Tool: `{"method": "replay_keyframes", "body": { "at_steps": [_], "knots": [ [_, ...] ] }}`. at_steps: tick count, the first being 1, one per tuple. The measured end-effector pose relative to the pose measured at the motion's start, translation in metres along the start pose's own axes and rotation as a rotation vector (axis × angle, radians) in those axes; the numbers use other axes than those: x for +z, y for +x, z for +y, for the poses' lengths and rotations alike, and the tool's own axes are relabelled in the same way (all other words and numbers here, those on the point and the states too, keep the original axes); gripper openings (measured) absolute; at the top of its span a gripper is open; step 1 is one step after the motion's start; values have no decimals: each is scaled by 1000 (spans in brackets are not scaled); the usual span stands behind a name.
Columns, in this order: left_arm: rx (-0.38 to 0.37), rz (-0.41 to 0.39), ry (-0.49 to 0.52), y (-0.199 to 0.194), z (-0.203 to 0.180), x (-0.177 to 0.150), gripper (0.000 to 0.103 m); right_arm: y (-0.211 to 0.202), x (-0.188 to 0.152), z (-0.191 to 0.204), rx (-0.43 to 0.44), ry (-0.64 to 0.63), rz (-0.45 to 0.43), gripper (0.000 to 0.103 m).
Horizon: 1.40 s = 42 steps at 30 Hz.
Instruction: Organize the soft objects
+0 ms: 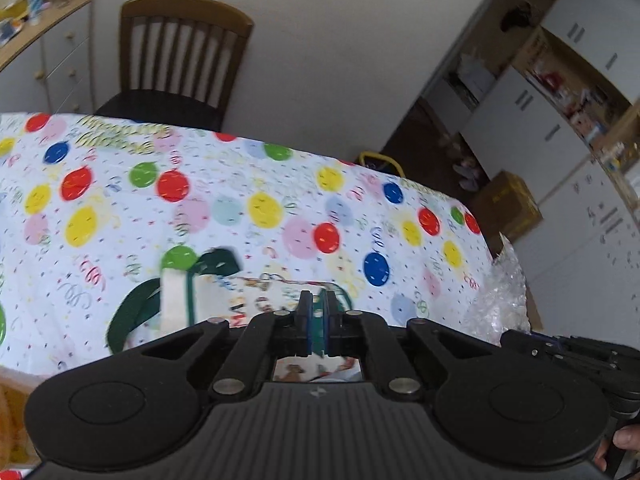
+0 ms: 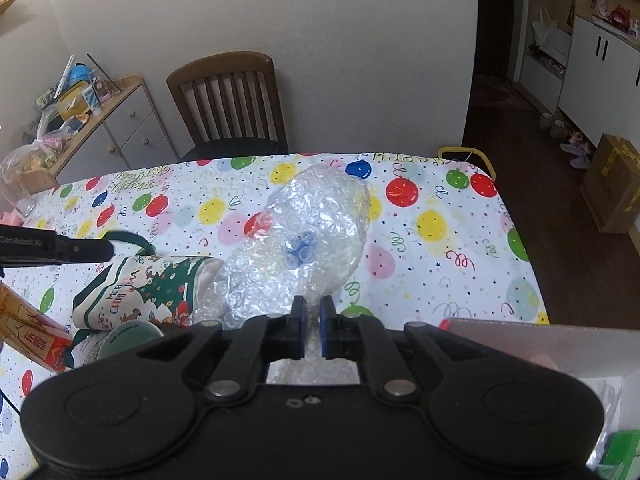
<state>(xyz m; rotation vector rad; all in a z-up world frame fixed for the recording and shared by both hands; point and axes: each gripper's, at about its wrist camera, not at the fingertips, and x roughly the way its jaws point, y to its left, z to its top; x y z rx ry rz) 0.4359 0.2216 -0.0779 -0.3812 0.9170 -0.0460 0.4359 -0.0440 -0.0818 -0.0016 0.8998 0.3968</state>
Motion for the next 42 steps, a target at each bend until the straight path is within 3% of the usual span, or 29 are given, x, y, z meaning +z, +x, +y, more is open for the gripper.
{"method": "replay_keyframes", "body": {
  "at_steps": [5, 6, 8, 10, 11, 15, 19, 25, 29, 30, 36, 42],
  "knots": [
    [10, 49, 45, 16, -17, 4, 8, -2, -4, -2, 9, 4, 4, 6],
    [13, 60, 48, 20, -20, 4, 14, -2, -6, -3, 12, 7, 4, 6],
    [24, 81, 63, 29, -27, 6, 34, -2, -7, -4, 13, 13, 3, 6],
    [32, 92, 80, 37, -34, 6, 79, -1, -7, -7, 15, 21, 5, 6],
    [40, 91, 85, 40, -38, 6, 80, -1, -8, -8, 17, 24, 7, 6],
    [87, 136, 127, 60, -52, 5, 80, 2, -9, -10, 18, 28, 13, 6],
    [234, 166, 287, 87, -73, -8, 80, 7, -11, -11, 17, 33, 25, 6],
    [385, 197, 400, 117, -86, -22, 80, 16, -13, -10, 18, 40, 44, 6],
    [407, 188, 396, 123, -83, -25, 80, 21, -13, -9, 20, 40, 54, 6],
    [412, 184, 393, 123, -82, -25, 78, 22, -13, -9, 20, 40, 56, 6],
    [391, 175, 353, 118, -73, -24, 35, 26, -14, -9, 17, 45, 65, 6],
    [324, 128, 257, 98, -55, -17, 23, 24, -14, -8, 19, 46, 69, 6]
  ]
}}
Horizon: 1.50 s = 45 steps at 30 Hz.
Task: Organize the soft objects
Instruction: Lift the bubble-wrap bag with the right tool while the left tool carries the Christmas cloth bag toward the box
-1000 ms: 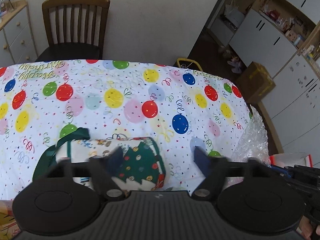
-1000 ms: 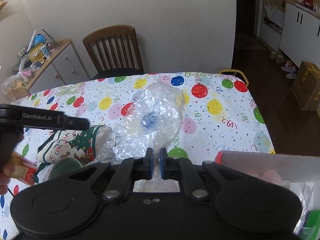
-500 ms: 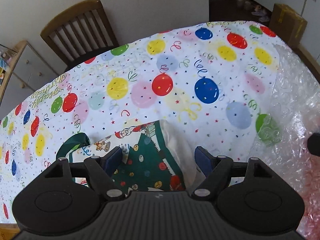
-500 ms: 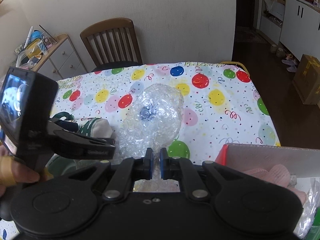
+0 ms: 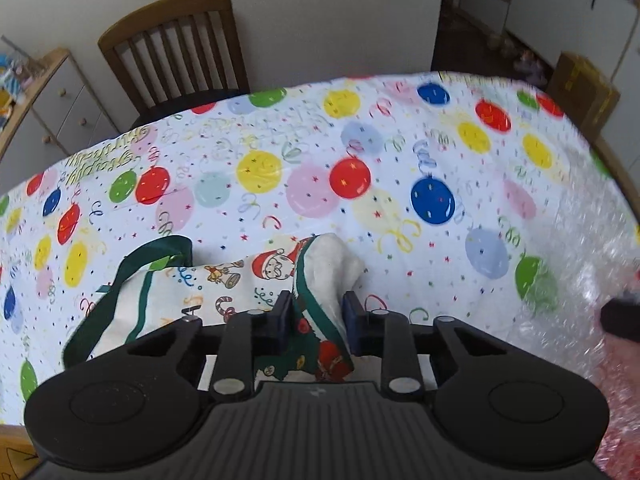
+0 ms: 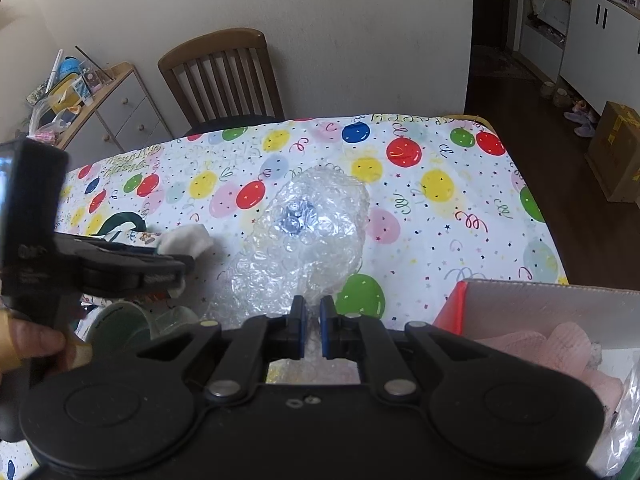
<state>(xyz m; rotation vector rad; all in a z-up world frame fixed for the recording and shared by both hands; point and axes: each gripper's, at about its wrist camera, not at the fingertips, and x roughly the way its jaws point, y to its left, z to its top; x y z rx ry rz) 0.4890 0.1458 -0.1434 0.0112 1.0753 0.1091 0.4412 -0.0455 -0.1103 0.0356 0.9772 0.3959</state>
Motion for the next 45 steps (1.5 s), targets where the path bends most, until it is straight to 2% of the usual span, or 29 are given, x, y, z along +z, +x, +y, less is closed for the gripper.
{"method": "replay_keyframes", "body": {
  "at_steps": [5, 13, 24, 34, 45],
  "knots": [
    [-68, -45, -99, -24, 30, 3, 20, -10, 0, 0, 25, 11, -13, 6],
    [-98, -146, -153, -74, 60, 8, 19, -43, -2, 4, 71, 11, -44, 6],
    [-158, -292, -168, -158, 63, 15, 18, -111, -4, -7, 106, 24, -131, 6],
    [-265, -398, -104, -238, 17, 10, 18, -161, -20, -41, 70, 20, -192, 6],
    [-425, -524, 42, -318, -88, 6, 18, -202, -48, -117, -3, 71, -229, 6]
  ]
}}
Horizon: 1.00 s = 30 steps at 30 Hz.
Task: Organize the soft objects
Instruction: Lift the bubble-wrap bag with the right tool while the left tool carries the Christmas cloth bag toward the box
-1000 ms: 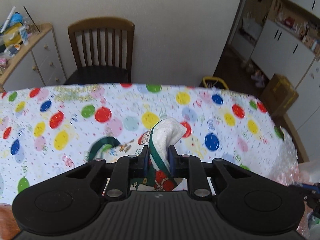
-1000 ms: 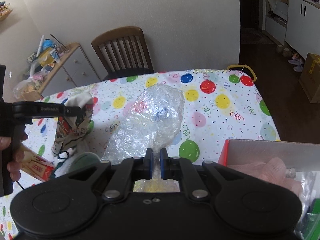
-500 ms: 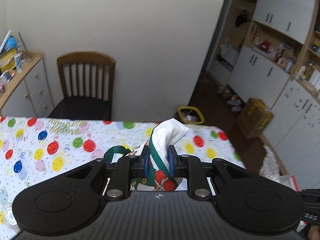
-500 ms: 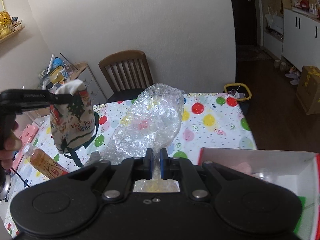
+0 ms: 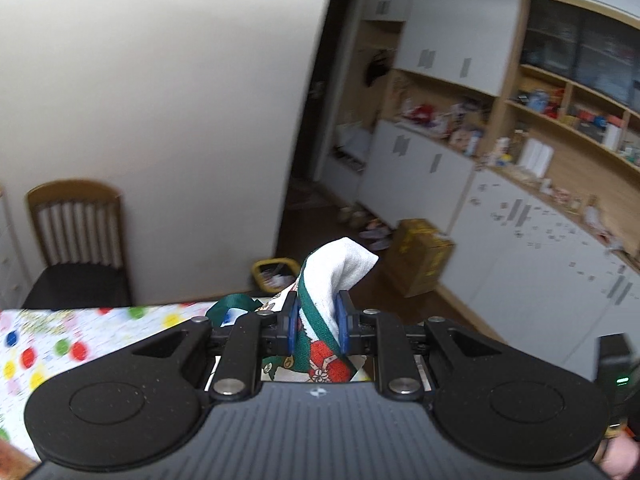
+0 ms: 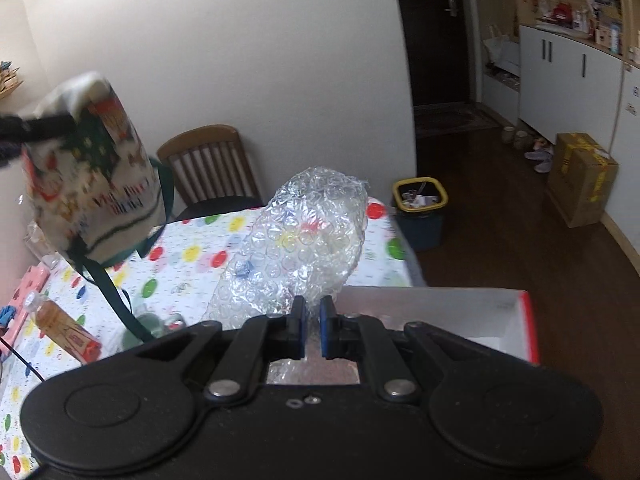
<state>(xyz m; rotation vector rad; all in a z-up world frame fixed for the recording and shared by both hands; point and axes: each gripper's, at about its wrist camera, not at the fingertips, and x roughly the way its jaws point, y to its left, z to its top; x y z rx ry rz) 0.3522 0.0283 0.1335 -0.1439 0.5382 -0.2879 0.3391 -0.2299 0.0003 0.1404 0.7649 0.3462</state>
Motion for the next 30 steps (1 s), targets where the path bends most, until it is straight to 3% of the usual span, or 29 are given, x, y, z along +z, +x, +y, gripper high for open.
{"method": "replay_keyframes", "body": {
  "at_steps": [10, 16, 20, 30],
  "knots": [
    [-191, 14, 26, 28, -99, -6, 18, -8, -14, -64, -54, 39, 20, 6],
    [-245, 38, 49, 58, -139, -23, 18, -4, -19, -90, -69, 39, 45, 6],
    [-254, 34, 80, 77, -152, -45, 18, 3, -20, -104, -74, 40, 64, 6],
    [-184, 65, 179, 116, -148, -104, 18, 31, -22, -122, -46, 26, 118, 6]
  ]
}}
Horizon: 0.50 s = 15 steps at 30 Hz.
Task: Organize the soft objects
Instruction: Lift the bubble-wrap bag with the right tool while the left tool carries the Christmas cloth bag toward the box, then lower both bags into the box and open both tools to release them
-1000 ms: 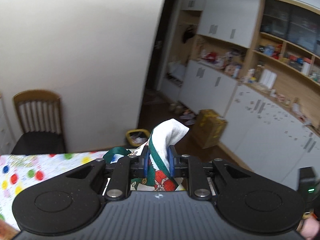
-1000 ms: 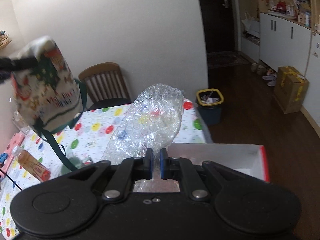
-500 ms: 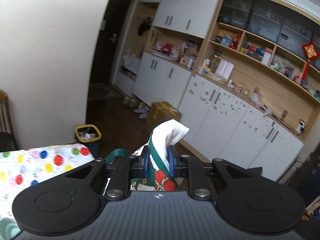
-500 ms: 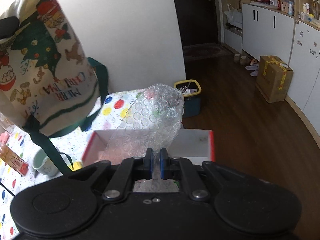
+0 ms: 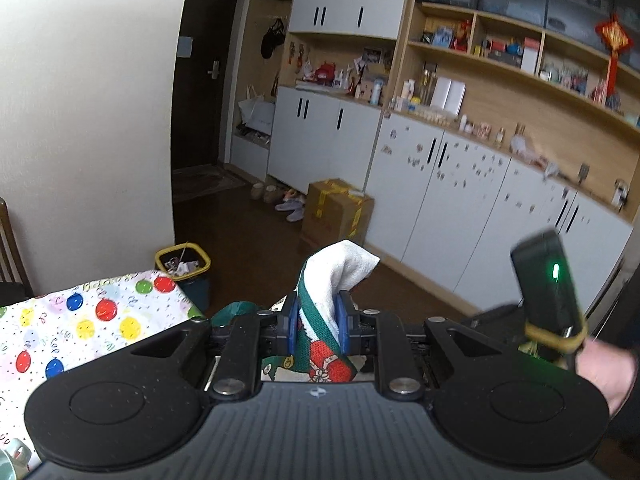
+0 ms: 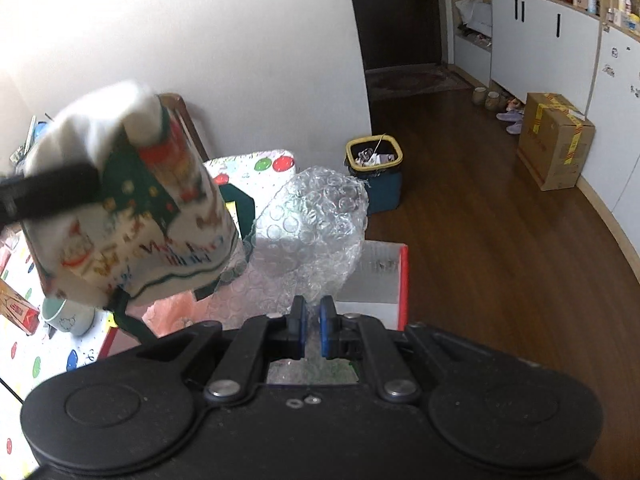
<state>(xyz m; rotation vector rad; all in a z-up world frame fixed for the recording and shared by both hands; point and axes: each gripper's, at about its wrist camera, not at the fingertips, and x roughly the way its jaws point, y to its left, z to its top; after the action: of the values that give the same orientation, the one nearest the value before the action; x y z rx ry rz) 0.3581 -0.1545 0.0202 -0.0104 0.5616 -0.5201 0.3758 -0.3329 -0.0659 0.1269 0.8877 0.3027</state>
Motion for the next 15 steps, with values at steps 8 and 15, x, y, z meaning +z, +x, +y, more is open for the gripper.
{"method": "replay_keyframes", "body": {
  "at_steps": [8, 15],
  "knots": [
    [32, 87, -19, 12, 9, -35, 19, 28, -2, -3, 15, -18, 56, 6],
    [-27, 175, -83, 22, 17, -61, 19, 46, 1, -5, 10, -25, 90, 7]
  ]
}}
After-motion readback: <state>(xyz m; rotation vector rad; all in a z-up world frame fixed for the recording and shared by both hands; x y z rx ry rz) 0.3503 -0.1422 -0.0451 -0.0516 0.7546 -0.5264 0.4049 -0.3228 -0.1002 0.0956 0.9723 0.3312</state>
